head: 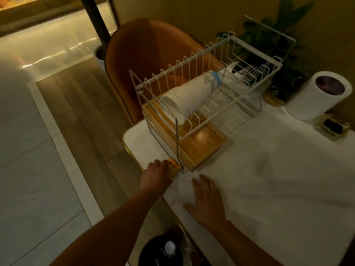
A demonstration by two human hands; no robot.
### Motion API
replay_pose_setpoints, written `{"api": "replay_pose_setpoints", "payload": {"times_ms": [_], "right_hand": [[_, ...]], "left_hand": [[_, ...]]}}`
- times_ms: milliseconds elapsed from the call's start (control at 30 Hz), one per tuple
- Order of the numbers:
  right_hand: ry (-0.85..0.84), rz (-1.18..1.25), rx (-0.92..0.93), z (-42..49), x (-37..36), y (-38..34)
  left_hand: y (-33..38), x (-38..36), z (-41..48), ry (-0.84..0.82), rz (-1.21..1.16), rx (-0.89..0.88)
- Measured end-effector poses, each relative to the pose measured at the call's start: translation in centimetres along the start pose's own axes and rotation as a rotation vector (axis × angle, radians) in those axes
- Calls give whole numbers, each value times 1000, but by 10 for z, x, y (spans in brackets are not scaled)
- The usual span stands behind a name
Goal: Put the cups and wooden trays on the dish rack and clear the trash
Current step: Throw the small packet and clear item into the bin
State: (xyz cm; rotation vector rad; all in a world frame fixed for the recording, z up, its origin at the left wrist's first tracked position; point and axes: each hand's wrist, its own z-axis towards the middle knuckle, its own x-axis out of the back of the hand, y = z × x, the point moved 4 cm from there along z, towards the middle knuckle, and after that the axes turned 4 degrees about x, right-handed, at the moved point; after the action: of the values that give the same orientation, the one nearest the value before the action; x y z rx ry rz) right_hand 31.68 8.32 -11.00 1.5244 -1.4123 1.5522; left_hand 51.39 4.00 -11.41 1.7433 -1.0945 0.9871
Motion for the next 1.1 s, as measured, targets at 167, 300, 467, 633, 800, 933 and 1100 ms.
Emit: {"api": "replay_pose_setpoints", "payload": {"times_ms": [167,300,467,633,800,933,1100], "right_hand": [[-87,-3,33,7,-2,-5],[-71,-12,39,8,-1,-8],[-58,10,62,1,5,-11],[-100,68,114,-7,8,-33],[-207,122,221,-12,3,-69],[-356,134,334,-22,-10,-101],[-519,17,462,-45,-26,-138]], "left_hand": [[-2,-3,0,20,-21,2],[-10,-2,-5,-13,-95,51],[-27,3,-30,-26,-252,105],[-57,11,-82,84,-313,121],[-96,9,-135,119,-384,263],[-122,1,-186,139,-370,432],[-148,-24,-249,116,-397,631]]}}
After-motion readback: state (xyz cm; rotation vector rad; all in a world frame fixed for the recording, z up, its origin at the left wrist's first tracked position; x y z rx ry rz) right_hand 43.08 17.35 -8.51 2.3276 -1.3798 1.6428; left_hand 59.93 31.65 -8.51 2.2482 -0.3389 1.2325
